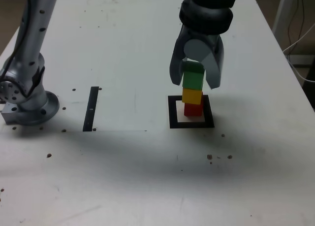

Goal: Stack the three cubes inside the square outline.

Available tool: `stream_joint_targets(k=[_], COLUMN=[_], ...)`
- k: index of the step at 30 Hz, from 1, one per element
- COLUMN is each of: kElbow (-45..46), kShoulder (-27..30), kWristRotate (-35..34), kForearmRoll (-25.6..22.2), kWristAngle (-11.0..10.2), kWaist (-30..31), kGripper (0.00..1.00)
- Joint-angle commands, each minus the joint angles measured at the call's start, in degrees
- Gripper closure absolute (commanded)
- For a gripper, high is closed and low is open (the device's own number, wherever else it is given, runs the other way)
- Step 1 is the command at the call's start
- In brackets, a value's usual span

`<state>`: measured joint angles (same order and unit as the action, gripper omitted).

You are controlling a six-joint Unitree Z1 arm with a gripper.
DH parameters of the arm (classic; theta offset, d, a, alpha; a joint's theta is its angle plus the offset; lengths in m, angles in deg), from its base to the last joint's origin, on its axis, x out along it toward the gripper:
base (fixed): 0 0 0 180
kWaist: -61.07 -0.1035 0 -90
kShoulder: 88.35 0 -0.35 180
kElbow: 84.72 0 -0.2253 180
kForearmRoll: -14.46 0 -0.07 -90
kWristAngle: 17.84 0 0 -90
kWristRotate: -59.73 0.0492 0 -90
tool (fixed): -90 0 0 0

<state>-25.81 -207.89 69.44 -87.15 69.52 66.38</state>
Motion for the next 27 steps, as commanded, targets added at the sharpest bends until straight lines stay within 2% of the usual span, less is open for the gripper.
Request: stream_joint_targets(k=[1,12,27], kElbow=[0.1,1.7,9.5], kShoulder=[0.0,3.9,13.3], kWristRotate=[0.1,0.1,-1.7], kForearmRoll=[0.1,0.7,0.3], kWristAngle=[-0.1,-1.1,-1.9], kWaist=[-0.1,-0.1,-0.1], kGripper=[0.01,0.00,0.00])
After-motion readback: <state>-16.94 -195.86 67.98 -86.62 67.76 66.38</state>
